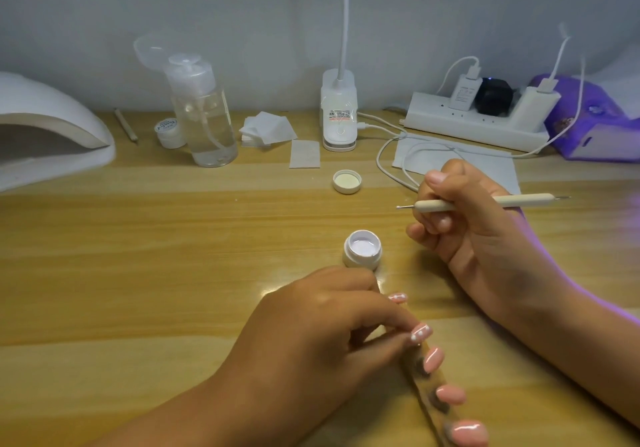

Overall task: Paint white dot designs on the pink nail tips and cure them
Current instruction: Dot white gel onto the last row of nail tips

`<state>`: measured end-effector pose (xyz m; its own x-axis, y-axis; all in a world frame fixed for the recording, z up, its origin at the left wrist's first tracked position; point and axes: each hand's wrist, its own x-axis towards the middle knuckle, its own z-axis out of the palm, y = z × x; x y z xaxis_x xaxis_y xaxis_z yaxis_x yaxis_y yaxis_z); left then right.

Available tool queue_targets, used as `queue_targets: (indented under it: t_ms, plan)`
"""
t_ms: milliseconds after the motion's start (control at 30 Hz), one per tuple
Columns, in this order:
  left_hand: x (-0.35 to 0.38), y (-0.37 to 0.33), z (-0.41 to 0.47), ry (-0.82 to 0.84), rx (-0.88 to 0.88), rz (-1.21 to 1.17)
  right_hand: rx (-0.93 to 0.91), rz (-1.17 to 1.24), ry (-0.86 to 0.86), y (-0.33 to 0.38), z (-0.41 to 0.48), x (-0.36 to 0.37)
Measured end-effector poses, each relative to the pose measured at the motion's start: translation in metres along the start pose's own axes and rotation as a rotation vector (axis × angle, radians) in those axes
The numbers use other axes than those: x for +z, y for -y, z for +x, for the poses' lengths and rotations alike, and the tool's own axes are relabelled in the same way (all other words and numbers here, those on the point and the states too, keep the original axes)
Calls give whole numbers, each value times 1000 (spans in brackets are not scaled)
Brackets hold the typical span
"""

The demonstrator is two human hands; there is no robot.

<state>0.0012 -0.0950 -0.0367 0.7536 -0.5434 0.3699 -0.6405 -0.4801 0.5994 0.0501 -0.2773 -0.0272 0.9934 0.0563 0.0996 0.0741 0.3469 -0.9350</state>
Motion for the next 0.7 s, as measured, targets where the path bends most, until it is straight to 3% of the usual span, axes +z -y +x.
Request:
queue_targets:
  t_ms: [200,433,700]
  plan:
    - [-5,7,-5,1,24,19,-2,-4,-7,0,1,-1]
    - [-1,-1,-12,-21,227,172,-11,-24,-35,-2,2,-3]
    - [-9,5,-1,77,131,148,-54,-83,-15,-3,1,-3]
